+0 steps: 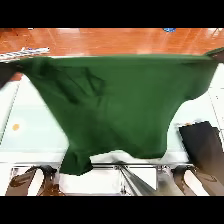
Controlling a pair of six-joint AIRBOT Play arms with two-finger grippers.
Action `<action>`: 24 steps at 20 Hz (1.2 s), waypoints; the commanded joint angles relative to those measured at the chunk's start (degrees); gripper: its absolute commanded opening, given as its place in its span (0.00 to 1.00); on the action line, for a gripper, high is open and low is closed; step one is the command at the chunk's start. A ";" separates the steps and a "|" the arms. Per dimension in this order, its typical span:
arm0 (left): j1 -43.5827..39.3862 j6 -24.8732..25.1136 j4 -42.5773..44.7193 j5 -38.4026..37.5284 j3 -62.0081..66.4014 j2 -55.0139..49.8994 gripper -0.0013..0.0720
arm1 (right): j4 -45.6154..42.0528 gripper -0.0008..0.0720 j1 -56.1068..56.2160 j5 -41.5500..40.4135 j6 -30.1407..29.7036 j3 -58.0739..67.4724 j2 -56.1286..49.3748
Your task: Fold the shirts.
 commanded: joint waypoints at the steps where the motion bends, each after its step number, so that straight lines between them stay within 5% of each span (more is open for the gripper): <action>1: -8.66 7.21 -6.86 14.80 -14.43 -10.58 0.05 | 5.20 0.04 -0.02 -3.30 -2.99 -2.73 -12.46; 6: -18.84 8.61 -7.13 30.34 -3.76 -36.39 0.05 | 12.96 0.04 -0.02 -12.35 -3.45 -2.73 -30.08; 9: -19.98 8.57 -7.34 28.37 7.63 -48.74 0.05 | 17.68 0.05 0.79 -17.94 -3.48 -2.73 -37.13; 10: -20.02 8.57 -7.32 26.12 11.28 -51.98 0.10 | 18.62 0.19 1.31 -19.58 -3.43 -2.73 -38.82; 11: -19.93 8.33 -7.32 23.37 14.23 -54.38 0.37 | 19.80 0.49 1.95 -20.92 -3.43 -2.73 -39.98; 12: -19.26 8.15 -7.19 19.32 17.09 -56.30 0.70 | 20.94 0.58 2.12 -21.64 -3.96 -2.67 -40.57; 13: -17.70 8.13 -6.47 14.47 19.67 -57.44 0.71 | 21.09 0.58 1.79 -21.64 -3.96 -2.34 -40.61; 16: -8.68 0.02 4.00 -3.04 24.41 -56.92 0.71 | 15.93 0.57 -4.37 -8.22 -3.87 1.49 -39.80; 18: -2.03 -1.18 13.73 -13.62 22.49 -54.07 0.71 | 6.29 0.57 -8.55 2.97 -3.93 -0.07 -37.53; 20: 3.10 -1.18 20.02 -15.06 13.66 -47.52 0.71 | -3.78 0.57 -11.15 4.24 -0.74 -10.38 -31.10; 24: 11.87 -1.09 19.39 -6.86 -13.51 -30.21 0.71 | -7.58 0.57 -13.42 -1.29 -0.35 -37.81 -12.59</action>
